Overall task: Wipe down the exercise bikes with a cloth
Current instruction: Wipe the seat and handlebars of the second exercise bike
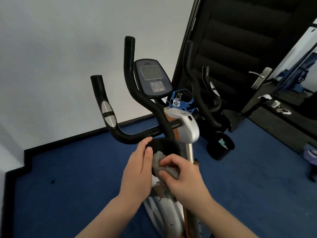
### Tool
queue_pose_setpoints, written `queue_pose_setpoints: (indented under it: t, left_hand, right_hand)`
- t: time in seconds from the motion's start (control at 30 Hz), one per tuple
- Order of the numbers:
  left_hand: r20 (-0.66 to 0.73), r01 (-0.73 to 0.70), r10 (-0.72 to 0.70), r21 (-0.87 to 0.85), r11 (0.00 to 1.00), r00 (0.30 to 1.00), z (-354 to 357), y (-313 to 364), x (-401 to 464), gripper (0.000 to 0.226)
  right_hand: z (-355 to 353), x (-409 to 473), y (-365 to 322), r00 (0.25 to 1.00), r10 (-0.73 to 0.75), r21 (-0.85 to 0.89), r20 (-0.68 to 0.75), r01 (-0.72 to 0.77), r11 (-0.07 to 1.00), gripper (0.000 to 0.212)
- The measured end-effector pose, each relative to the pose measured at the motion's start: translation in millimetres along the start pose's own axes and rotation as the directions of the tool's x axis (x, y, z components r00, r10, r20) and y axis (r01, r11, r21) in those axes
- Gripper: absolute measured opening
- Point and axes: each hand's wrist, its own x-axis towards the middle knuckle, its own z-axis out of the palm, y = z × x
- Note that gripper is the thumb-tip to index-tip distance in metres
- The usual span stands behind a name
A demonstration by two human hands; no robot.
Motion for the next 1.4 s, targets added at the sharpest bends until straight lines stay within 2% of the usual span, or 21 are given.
queue_pose_setpoints:
  t: [0.13,0.27,0.33,0.43,0.5,0.57,0.6,0.7,0.77,0.9,0.97,1.03,1.1,1.17,1.23,1.33,1.4]
  left_hand:
    - [-0.067,-0.054,0.055,0.019,0.998,0.996,8.5,3.3,0.7,0.039]
    - [-0.102,-0.049,0.053,0.045,0.998,0.993,9.3,1.7,0.1,0.036]
    - [-0.103,-0.046,0.052,0.063,0.997,0.993,8.3,0.5,0.8,0.036]
    - [-0.096,-0.047,0.053,0.069,0.997,0.994,8.3,-1.1,0.7,0.035]
    - [-0.093,-0.041,0.048,0.075,0.996,0.995,7.4,-0.7,1.7,0.036]
    - [-0.079,-0.054,0.061,0.087,0.995,0.995,7.5,0.4,2.7,0.035]
    - [-0.076,-0.058,0.065,0.089,0.994,0.995,7.5,0.6,2.5,0.034]
    - [-0.077,-0.058,0.067,0.117,0.991,0.995,5.3,0.3,2.1,0.034]
    - [-0.083,-0.060,0.074,0.153,0.986,0.994,3.8,-1.0,2.9,0.037]
    - [-0.056,-0.065,0.077,0.184,0.981,0.995,-1.0,-1.1,5.7,0.038]
    - [-0.035,-0.060,0.068,0.188,0.980,0.997,-4.6,-1.8,5.7,0.037]
    - [-0.025,-0.056,0.062,0.187,0.981,0.998,-7.4,-2.6,4.3,0.038]
    - [-0.026,-0.049,0.054,0.169,0.984,0.998,-8.1,-3.2,3.5,0.039]
    - [-0.038,-0.039,0.044,0.133,0.990,0.998,-5.8,-3.7,2.3,0.041]
    - [-0.058,-0.031,0.037,0.097,0.995,0.998,-1.1,-3.5,0.3,0.042]
    - [-0.079,0.000,0.004,0.054,0.999,0.997,6.9,-3.9,-0.9,0.042]
    - [-0.099,0.023,-0.021,0.012,1.000,0.995,11.7,-4.9,-1.4,0.044]
  right_hand:
    - [3.6,17.4,-10.8,0.980,-0.083,-0.025,-0.183,0.080,0.997,0.024]
    - [20.0,7.6,-6.3,0.981,-0.168,-0.112,-0.098,0.157,0.981,0.028]
    - [7.2,5.2,1.1,0.980,-0.198,-0.177,0.001,0.195,0.965,0.026]
    - [-21.5,11.8,1.6,0.956,-0.229,-0.424,0.183,0.287,0.859,0.027]
    - [-38.5,25.3,-7.7,0.937,-0.316,-0.527,0.150,0.346,0.776,0.029]
    - [-45.5,43.5,-17.9,0.886,-0.448,-0.531,0.118,0.437,0.726,0.029]
    - [-43.0,52.8,-20.6,0.862,-0.480,-0.549,0.163,0.484,0.682,0.028]
    - [-27.9,64.2,-17.9,0.841,-0.457,-0.582,0.290,0.534,0.613,0.029]
    - [-26.0,62.1,-10.1,0.838,-0.463,-0.587,0.290,0.537,0.606,0.032]
    - [-26.7,51.2,7.5,0.794,-0.564,-0.654,0.227,0.553,0.515,0.035]
    - [-21.6,40.5,13.4,0.804,-0.570,-0.676,0.171,0.516,0.525,0.037]
    - [-13.9,26.9,18.7,0.844,-0.531,-0.665,0.077,0.440,0.604,0.042]
    - [-1.4,11.8,21.9,0.893,-0.448,-0.594,-0.034,0.343,0.728,0.043]
    - [11.5,0.3,19.7,0.929,-0.348,-0.457,-0.125,0.257,0.852,0.040]
    - [20.2,-6.1,9.5,0.967,-0.161,-0.257,-0.198,0.108,0.960,0.034]
    - [27.1,-5.5,-3.6,0.972,0.132,0.042,-0.194,-0.127,0.991,0.030]
    - [21.7,0.6,-9.0,0.946,0.319,0.296,-0.057,-0.290,0.910,0.027]
